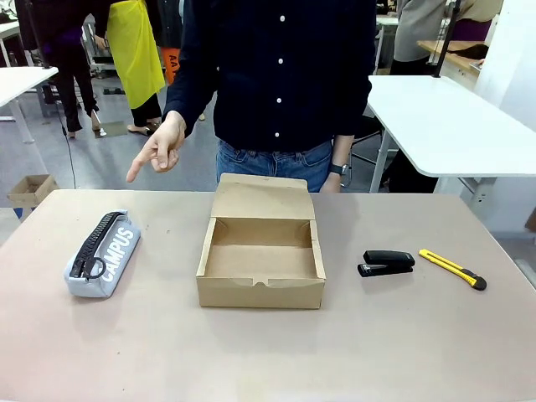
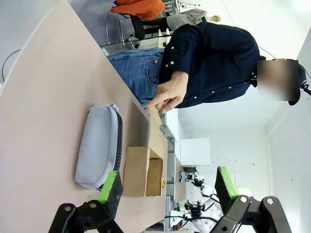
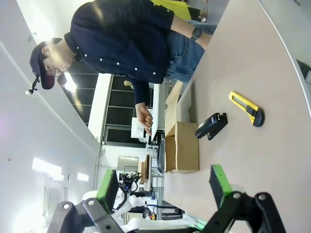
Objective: Pack the items into the box.
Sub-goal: Pick up the item specified by the human and place it in the Mailer Box.
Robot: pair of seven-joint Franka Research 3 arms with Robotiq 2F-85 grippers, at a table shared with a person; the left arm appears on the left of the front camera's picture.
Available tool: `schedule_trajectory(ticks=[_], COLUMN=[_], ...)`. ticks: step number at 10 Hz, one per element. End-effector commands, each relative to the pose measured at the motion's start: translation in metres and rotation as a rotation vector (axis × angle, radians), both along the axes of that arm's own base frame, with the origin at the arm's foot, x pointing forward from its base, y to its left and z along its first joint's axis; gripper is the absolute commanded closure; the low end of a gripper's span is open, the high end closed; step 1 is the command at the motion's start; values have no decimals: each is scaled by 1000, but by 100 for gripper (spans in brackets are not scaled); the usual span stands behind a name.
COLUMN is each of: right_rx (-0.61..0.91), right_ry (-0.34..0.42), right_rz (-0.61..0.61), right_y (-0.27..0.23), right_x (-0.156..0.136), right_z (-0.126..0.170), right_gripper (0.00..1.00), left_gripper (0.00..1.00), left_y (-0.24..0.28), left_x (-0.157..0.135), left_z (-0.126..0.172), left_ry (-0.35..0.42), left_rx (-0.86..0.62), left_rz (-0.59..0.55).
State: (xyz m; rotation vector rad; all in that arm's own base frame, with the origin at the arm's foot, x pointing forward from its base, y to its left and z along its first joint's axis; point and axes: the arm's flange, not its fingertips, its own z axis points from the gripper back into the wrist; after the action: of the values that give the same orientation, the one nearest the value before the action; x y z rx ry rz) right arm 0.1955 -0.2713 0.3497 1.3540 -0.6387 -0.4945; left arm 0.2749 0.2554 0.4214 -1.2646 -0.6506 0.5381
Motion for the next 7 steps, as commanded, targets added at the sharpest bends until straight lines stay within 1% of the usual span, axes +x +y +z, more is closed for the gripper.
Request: schedule_trajectory(ticks=[1,5,6,7], right_rx=[-11,-11,-11,-11], right_ry=[-36,-36,-36,-36], right_rz=[-10,-10,-10,-10], right_y=[3,3,3,3], right_x=[2,2,2,2], right_z=[2,2,2,2], right_gripper=[0,0,0,0], left_gripper=[0,0,0,0], left_y=[1,1,-1,-18], left_x=[4,4,2,13], left_z=[0,0,-1,10], left_ry=[-36,-36,-1,60], left_rx=[2,2,4,91], left_rz=[-1,-1,-2,2])
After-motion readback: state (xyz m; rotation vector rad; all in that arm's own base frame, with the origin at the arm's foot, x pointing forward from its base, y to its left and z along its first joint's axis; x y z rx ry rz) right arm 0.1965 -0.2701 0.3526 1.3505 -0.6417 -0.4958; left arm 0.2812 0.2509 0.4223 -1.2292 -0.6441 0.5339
